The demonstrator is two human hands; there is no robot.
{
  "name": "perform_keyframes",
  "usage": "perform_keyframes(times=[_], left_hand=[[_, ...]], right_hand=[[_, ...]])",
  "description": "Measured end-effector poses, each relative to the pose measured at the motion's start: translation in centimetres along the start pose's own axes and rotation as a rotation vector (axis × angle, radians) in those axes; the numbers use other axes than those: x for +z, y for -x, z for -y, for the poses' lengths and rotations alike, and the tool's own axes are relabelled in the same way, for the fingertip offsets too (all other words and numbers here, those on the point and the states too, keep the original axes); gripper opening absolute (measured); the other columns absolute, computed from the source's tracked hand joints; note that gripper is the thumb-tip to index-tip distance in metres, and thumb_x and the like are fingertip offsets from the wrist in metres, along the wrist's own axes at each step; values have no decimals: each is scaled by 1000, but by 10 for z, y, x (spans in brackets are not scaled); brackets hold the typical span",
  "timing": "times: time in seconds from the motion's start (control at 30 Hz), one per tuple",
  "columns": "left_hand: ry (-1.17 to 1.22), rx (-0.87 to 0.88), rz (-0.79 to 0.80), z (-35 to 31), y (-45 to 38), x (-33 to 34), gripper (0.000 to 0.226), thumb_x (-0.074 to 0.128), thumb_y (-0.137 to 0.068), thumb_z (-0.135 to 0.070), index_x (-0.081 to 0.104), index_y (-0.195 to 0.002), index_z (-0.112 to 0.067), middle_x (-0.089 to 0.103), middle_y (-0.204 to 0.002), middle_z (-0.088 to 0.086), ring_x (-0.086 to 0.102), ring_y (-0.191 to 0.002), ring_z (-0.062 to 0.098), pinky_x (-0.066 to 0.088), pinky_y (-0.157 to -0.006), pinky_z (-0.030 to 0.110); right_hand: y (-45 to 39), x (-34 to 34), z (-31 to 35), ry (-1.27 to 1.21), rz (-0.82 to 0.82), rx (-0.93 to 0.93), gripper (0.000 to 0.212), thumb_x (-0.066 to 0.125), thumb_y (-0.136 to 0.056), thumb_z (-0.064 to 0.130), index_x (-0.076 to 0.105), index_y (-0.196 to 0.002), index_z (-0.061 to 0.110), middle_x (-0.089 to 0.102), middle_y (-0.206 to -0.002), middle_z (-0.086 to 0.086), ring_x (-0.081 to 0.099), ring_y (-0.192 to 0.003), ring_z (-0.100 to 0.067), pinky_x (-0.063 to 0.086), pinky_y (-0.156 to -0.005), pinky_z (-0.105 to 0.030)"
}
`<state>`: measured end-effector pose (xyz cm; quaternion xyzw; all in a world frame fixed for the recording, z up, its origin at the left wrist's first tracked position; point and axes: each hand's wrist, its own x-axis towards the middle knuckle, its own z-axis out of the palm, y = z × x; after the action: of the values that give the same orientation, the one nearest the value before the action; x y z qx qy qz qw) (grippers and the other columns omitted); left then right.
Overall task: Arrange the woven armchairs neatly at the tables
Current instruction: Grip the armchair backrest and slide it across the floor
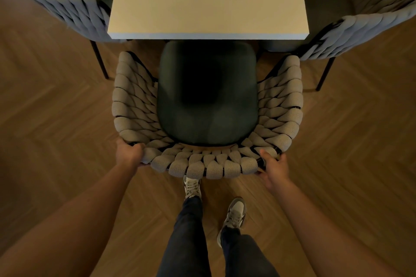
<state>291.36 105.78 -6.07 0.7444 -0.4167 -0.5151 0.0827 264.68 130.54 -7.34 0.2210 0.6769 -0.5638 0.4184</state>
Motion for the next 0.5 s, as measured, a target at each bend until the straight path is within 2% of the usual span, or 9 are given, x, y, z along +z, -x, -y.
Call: perform_keyframes(times=[0.07,0.17,0.27,0.37,0.5], left_hand=[[-7,3,6,1,3,1,57,57,-97,-9,29,-145,-23,43,-141,17,56,-107,40,56,-73,52],[-18,16,19,2,4,1,59,57,-98,-9,27,-147,-24,43,-141,17,55,-101,36,56,-72,50],[-13,14,23,0,5,2,60,56,-98,-10,26,-148,-24,42,-142,18,55,-95,34,57,-69,49],[-14,15,29,0,5,1,61,55,-98,-10,25,-149,-25,41,-143,17,55,-98,34,56,-67,47],[-20,23,41,1,5,1,60,55,-99,-11,25,-149,-25,42,-142,16,55,-97,33,55,-65,43]], right_hand=[[0,-2,-1,-4,-1,0,32,65,-94,12,49,-115,29,64,-113,-1,64,-104,-29,53,-87,-59],[-1,-2,-1,-4,-1,0,36,65,-94,12,48,-122,27,64,-118,-4,64,-105,-30,54,-85,-58],[0,-2,0,4,-12,-4,30,65,-94,12,49,-115,26,63,-115,-5,65,-102,-29,55,-78,-54],[0,-2,1,-2,-19,0,25,65,-94,12,50,-105,29,63,-111,-3,65,-101,-28,55,-77,-52],[2,-2,4,-5,-18,-6,29,64,-94,11,48,-115,25,63,-109,-1,64,-102,-28,54,-81,-53]])
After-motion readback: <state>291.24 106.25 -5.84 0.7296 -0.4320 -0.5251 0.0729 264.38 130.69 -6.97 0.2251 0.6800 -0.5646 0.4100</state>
